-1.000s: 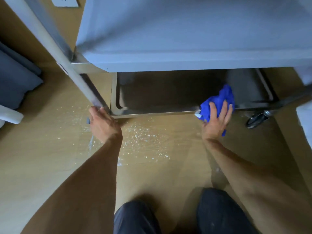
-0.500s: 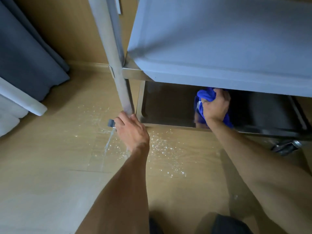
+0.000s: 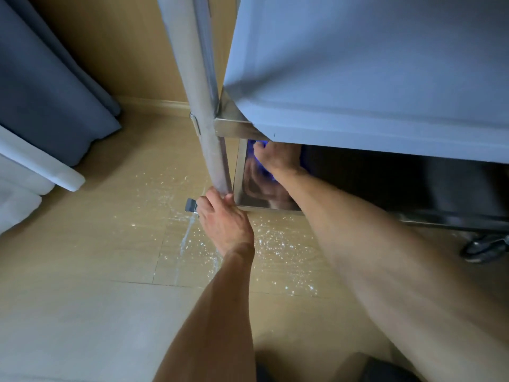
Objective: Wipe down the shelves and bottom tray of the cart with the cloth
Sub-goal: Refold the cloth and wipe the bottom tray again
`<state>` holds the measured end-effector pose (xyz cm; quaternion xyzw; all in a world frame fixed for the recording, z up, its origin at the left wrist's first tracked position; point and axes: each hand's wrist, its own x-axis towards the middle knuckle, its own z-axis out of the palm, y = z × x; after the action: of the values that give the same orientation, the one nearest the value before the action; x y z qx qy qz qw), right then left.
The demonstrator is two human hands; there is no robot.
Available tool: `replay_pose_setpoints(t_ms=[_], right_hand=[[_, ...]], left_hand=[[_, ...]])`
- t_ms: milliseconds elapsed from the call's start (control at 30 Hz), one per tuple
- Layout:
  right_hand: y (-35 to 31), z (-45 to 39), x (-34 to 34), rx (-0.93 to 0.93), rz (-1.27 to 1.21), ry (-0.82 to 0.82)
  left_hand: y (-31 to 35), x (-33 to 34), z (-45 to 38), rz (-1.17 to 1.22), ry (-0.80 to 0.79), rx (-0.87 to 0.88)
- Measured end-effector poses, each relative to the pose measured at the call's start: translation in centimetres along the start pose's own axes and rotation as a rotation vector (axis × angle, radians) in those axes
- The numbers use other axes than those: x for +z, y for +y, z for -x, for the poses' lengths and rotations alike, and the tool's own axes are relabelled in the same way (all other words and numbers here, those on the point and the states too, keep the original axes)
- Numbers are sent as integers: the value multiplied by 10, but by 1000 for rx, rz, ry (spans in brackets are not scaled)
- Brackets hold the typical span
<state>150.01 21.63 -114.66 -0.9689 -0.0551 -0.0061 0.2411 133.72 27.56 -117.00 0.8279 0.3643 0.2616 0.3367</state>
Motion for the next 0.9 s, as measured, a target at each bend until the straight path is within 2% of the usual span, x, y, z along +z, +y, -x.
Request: replay_pose_setpoints(t_ms=[67,133,233,400,467,600,700,767,833,900], right_hand=[[-5,28,-10,-104,20,67],[-4,68,-13,-194,-31,57],[6,123,-17,-209,-116,33],[56,200,-24,-278,-33,48],[85,207,-28,-190,-41,107],[124,196,-51,171,-151,254],[162,191,-65,166,-171,357],[197,186,-71,258,-225,440],[237,178,-87,457,-252,568],[277,170,-117,665,-231,601]], left_hand=[[3,-4,-1,11,-21,-9],[4,-11,-3,23,-56,7],[9,-24,-4,35,-120,-13],[29,-32,-1,-89,-209,-145],[32,-32,-1,-95,-239,-194],[28,-36,-4,-45,-260,-240],[24,-35,-5,-41,-247,-211],[23,-35,-4,-56,-225,-178],[23,-34,-2,-55,-201,-175],[23,-32,0,-52,-176,-166]])
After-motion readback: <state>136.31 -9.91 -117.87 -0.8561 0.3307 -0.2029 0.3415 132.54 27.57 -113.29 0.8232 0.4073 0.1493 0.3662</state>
